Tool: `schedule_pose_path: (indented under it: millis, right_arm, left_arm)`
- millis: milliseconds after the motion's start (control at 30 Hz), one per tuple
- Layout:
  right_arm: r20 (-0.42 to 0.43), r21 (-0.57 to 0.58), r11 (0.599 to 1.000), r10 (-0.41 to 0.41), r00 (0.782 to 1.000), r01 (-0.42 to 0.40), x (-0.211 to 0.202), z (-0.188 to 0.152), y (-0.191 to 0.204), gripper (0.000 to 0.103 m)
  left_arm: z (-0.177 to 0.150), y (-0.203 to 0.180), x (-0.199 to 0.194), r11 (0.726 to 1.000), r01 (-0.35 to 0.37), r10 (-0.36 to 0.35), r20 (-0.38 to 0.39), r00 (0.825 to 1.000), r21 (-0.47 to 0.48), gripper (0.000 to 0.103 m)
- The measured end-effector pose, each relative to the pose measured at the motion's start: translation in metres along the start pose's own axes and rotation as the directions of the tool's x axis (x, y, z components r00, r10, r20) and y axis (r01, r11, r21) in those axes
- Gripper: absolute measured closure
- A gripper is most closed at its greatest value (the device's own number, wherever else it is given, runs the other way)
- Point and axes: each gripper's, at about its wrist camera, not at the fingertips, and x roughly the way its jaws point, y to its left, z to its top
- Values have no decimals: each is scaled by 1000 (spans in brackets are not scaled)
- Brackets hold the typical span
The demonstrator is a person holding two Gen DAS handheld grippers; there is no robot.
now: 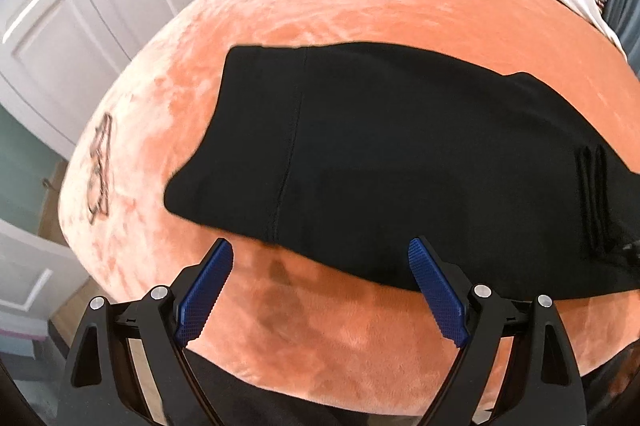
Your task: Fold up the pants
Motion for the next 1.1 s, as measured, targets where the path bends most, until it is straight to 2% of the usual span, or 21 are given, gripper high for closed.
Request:
schedule_pose_path:
  millis: [100, 133, 200, 300, 367, 433, 467, 500, 533, 567, 600, 767, 867, 933, 1000, 1067, 1100]
  right_arm:
    - [13, -79, 994, -73, 997, 74, 7, 0, 17, 100]
    - [15, -89, 993, -83, 996, 84, 6, 0, 21, 97]
    - [19, -63, 996, -55, 998, 56, -1, 1, 22, 91]
    - [15, 46, 997, 61, 998, -62, -13, -1, 10, 84]
    - [14, 79, 993, 88, 996, -88, -20, -3, 5, 83]
    - [11, 86, 992, 92, 996, -93, -27, -5, 2, 82]
    - [11, 84, 992, 88, 996, -89, -29, -6, 1, 78]
    - [13, 85, 993, 86, 996, -87, -31, -7, -2, 74]
    - [20, 87, 992, 85, 996, -87, -35, -7, -4, 61]
    - [31, 91, 992, 81, 996, -84, -41, -9, -3, 54]
    - [39, 93, 992, 82, 996, -85, -44, -10, -5, 53]
    - [75, 123, 986, 103, 992, -112, -60, -10, -24, 53]
    - [107, 153, 980, 109, 988, -125, -71, -11, -41, 52]
    - [133, 178, 976, 100, 986, -123, -82, -15, -57, 49]
    - [156, 191, 976, 77, 985, -106, -91, -18, -73, 40]
    - [177, 203, 976, 45, 983, -81, -100, -23, -90, 39]
    - [184, 214, 975, 28, 983, -68, -104, -26, -101, 39]
  left_arm:
    - [-1, 15, 7, 996, 62, -64, -26, 998, -68, 16]
    - [0, 23, 9, 990, 92, -95, -24, 995, -103, 16]
    - [3, 42, 17, 966, 167, -173, -10, 985, -195, 16]
    - [11, 64, 38, 913, 242, -259, -9, 966, -328, 16]
    - [19, 76, 53, 883, 269, -288, 10, 958, -385, 16]
    - [27, 76, 56, 885, 258, -269, 27, 963, -388, 18]
    - [34, 71, 57, 904, 229, -235, 27, 972, -361, 18]
    - [38, 64, 56, 921, 198, -204, 19, 979, -336, 33]
    - [42, 59, 53, 936, 167, -170, 18, 985, -309, 59]
    - [46, 52, 47, 950, 164, -162, 28, 986, -266, 71]
    - [50, 47, 40, 955, 172, -168, 39, 985, -241, 79]
    - [63, 6, -23, 982, 166, -151, 148, 978, -95, 83]
    - [72, -35, -64, 982, 191, -189, 202, 961, 7, 84]
    - [72, -73, -91, 976, 199, -215, 233, 948, 93, 85]
    - [68, -114, -114, 959, 218, -259, 250, 933, 179, 85]
    - [59, -161, -131, 934, 251, -311, 231, 922, 255, 85]
    - [53, -182, -133, 926, 246, -314, 221, 924, 285, 85]
